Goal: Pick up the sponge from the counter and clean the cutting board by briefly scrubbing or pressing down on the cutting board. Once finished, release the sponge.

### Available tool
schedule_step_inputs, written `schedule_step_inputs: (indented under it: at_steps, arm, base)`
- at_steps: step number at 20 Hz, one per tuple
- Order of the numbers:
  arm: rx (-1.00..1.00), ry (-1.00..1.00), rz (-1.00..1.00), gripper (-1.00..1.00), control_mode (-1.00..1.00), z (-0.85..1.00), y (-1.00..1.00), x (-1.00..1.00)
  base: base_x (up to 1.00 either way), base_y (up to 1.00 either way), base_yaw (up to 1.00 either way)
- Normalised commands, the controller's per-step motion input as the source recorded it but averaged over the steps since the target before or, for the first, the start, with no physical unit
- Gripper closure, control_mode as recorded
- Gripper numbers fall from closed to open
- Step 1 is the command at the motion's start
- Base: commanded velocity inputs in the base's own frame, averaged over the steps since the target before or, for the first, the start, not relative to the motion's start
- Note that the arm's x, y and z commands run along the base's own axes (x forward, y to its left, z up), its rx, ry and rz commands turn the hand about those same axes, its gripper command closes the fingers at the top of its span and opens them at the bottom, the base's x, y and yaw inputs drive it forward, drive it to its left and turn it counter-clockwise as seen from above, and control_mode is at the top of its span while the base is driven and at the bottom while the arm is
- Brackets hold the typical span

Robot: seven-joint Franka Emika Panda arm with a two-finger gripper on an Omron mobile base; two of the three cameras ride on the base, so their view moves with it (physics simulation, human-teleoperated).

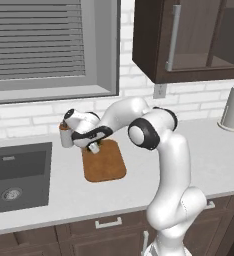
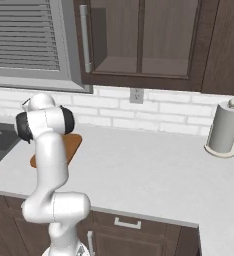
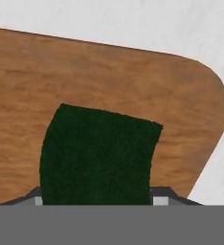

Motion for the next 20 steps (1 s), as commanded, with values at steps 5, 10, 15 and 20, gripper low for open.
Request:
schedule_step_inputs:
  at_steps: [5, 10, 15, 20]
  arm:
    - [0.00, 0.04, 0.00, 1.00, -1.00, -0.04, -0.24, 0.00]
    - [-0.07, 0.00, 0.00, 1.00, -1.00, -0.31, -0.25, -0.01]
    - [-0.09, 0.00, 0.00, 1.00, -1.00, -0.40, -0.31, 0.00]
    - [-0.05, 0.08, 0.01, 1.00, -1.00, -0.40, -0.52, -0.02]
  base:
    - [0.00, 0.00, 0.00]
    - [0.00, 0.00, 0.00]
    - [0.00, 0.00, 0.00]
    - [0.00, 0.00, 0.00]
